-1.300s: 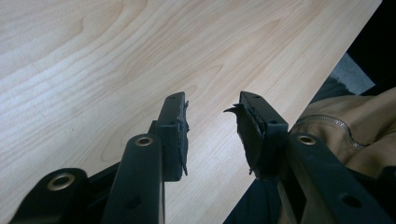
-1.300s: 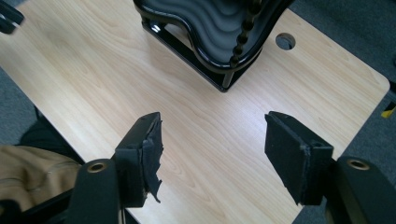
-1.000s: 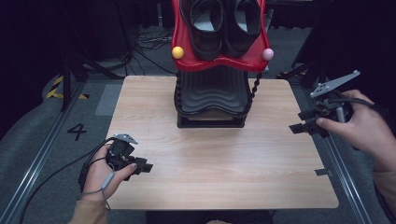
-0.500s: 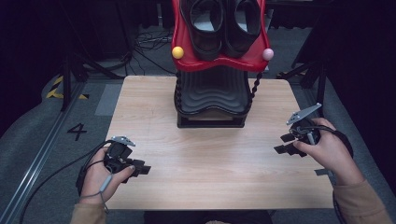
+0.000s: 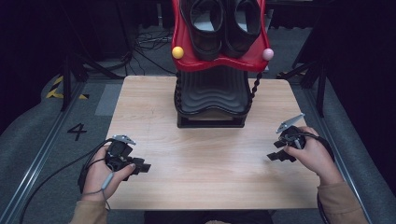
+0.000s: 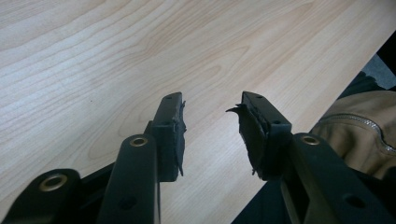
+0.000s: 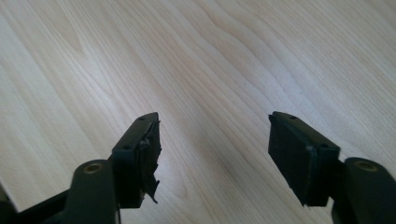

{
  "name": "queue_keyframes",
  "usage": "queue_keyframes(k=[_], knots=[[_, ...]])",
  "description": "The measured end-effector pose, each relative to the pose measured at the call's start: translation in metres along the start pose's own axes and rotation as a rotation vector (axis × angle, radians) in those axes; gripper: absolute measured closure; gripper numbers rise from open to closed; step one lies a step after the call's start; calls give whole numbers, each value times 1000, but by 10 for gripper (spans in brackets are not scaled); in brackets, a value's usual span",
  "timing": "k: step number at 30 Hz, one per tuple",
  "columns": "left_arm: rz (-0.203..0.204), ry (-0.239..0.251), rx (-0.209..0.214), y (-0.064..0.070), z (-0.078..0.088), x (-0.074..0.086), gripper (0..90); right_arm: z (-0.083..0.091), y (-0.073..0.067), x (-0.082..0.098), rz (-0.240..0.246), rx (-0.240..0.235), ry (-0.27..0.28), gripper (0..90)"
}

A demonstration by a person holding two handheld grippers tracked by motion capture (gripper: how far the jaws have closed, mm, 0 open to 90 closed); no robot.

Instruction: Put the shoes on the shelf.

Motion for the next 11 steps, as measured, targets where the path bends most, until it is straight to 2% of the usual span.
queue_keyframes(k=[4, 7, 11], knots=[[3, 20, -19, -5, -2, -3, 551, -6, 4, 3, -15, 8, 12, 293], [-3, 33, -32, -9, -5, -6, 468, -9, 6, 6, -54, 9, 28, 258], [-8, 74, -46, -13, -8, -11, 385, -8, 9, 9, -78, -3, 58, 227]])
Point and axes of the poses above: each handheld gripper's, and its own axes: z roughly backward along the jaws, x roughly out of its underside, y roughly to its right, the point moved 7 cm from there along -z, roughly forward along the jaws, and after that the axes turned 1 degree about -z, right-handed, at the moved point
